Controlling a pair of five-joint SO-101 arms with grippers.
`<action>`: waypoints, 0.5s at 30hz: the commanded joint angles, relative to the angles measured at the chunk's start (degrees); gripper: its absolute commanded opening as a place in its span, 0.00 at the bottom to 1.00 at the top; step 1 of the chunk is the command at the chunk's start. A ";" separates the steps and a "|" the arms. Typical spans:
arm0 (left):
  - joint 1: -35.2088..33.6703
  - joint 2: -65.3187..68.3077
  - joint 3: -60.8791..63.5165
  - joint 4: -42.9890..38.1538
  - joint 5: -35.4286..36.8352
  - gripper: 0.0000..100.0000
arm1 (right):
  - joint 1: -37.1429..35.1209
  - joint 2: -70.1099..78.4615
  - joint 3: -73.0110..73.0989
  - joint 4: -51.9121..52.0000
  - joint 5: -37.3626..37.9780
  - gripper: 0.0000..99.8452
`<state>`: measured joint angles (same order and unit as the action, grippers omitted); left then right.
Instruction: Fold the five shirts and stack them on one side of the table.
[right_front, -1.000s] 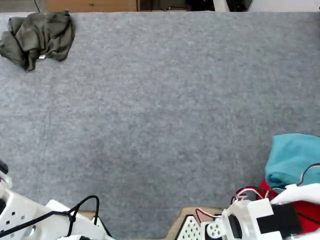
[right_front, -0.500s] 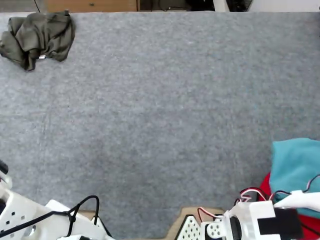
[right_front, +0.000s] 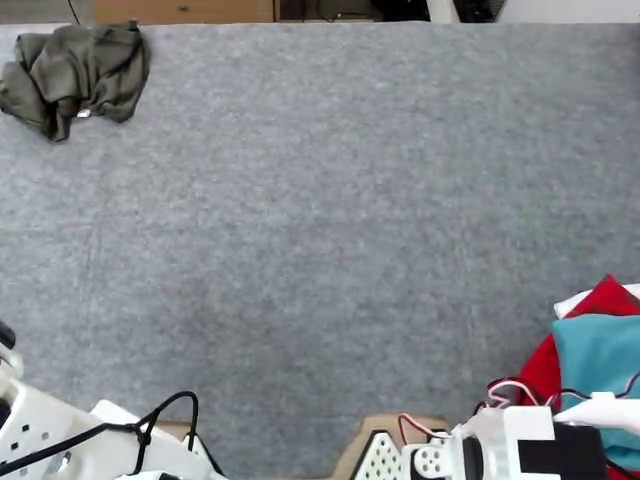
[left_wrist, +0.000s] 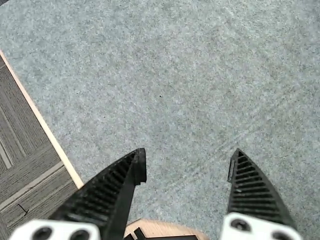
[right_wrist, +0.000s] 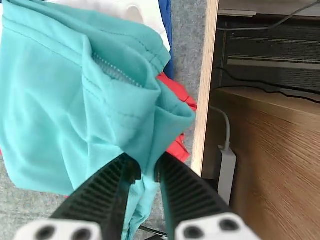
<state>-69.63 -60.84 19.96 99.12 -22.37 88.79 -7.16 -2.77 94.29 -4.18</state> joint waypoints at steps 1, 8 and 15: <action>0.00 -0.22 -2.64 -0.44 -0.53 0.27 | 0.57 -3.30 -0.22 -0.79 0.44 0.01; -0.44 -0.22 -2.64 -0.44 -0.62 0.27 | 0.40 -3.30 6.29 -0.79 3.16 0.18; -0.44 -0.22 -2.20 -0.44 -0.62 0.27 | 0.40 -3.65 6.99 -0.44 3.52 0.38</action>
<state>-69.63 -60.84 19.96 99.12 -22.46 88.88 -7.16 4.44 94.20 -1.19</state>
